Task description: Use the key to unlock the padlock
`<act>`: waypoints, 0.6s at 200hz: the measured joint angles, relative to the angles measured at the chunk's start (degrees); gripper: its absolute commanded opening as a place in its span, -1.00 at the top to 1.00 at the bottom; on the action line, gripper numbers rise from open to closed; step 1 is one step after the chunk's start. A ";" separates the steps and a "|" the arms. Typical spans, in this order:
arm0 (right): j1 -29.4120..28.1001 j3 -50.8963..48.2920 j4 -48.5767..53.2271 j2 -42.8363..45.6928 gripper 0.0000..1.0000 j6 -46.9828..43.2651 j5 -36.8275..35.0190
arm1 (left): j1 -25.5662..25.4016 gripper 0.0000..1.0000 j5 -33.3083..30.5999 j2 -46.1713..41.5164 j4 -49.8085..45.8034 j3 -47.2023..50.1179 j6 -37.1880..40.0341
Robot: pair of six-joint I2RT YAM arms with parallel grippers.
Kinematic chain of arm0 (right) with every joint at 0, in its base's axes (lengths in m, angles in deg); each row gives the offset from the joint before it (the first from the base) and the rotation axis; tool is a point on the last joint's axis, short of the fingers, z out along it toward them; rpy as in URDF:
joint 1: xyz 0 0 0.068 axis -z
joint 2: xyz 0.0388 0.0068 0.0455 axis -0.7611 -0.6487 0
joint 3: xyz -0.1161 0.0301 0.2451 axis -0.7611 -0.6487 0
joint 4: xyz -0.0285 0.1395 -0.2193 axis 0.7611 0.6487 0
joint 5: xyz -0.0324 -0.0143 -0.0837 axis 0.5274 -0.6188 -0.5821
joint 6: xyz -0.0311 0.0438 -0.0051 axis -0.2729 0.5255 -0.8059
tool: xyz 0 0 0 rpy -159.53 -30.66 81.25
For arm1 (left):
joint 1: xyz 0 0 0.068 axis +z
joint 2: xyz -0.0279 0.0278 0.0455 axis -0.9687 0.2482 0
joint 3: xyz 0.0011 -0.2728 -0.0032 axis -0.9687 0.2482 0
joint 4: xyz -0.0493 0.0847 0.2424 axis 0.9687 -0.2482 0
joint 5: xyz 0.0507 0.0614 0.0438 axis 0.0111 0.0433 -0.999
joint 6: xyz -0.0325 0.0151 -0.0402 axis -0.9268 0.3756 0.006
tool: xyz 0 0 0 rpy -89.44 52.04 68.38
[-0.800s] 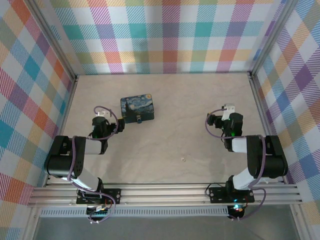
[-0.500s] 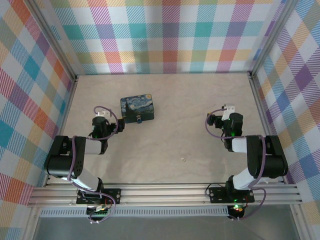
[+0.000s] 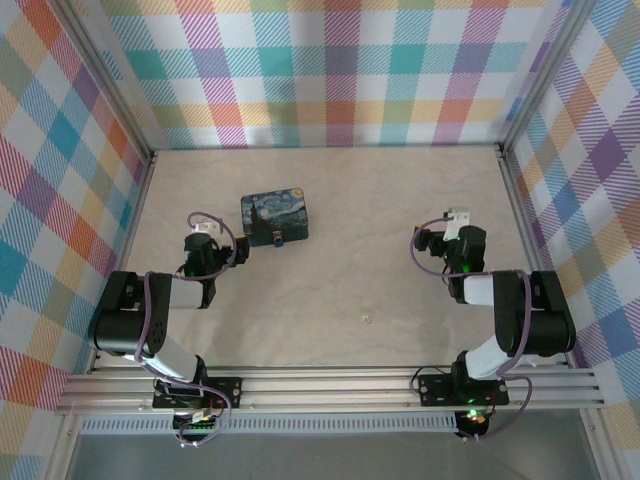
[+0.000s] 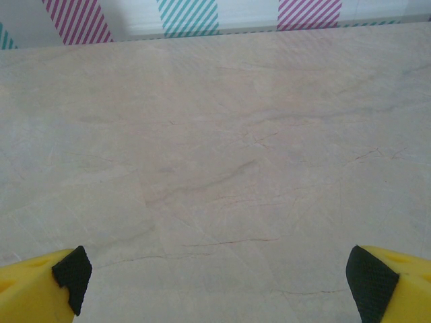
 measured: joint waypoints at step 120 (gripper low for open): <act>0.00 12.31 36.79 24.81 -0.99 13.90 2.47 | -0.09 -1.00 3.82 -28.87 -25.33 -9.07 -12.17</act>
